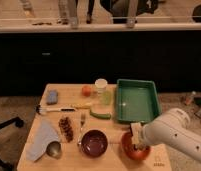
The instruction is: Wipe red bowl with eraser
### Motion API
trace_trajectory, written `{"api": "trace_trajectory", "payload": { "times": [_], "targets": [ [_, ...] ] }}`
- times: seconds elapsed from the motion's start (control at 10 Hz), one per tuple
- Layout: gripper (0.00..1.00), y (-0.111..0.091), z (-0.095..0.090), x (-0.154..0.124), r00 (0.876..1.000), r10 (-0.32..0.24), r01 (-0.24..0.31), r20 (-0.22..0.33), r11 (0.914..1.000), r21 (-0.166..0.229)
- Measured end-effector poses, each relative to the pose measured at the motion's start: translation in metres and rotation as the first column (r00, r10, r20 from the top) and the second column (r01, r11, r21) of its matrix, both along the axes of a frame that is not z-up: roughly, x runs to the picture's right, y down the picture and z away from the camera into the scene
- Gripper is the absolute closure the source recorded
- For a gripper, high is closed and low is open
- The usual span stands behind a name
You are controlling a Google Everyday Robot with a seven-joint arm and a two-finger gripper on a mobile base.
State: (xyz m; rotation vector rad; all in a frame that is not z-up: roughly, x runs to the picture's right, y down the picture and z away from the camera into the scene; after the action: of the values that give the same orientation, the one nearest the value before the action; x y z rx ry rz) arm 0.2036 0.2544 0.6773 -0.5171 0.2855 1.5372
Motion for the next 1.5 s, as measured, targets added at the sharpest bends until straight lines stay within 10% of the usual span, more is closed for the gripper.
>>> {"api": "trace_trajectory", "payload": {
  "times": [1.0, 1.5],
  "targets": [
    [1.0, 0.029, 0.018, -0.067, 0.994, -0.106, 0.108, 0.034, 0.9917, -0.07],
    [1.0, 0.04, -0.002, -0.025, 0.997, -0.074, 0.073, -0.007, 0.9949, -0.07]
  ]
}}
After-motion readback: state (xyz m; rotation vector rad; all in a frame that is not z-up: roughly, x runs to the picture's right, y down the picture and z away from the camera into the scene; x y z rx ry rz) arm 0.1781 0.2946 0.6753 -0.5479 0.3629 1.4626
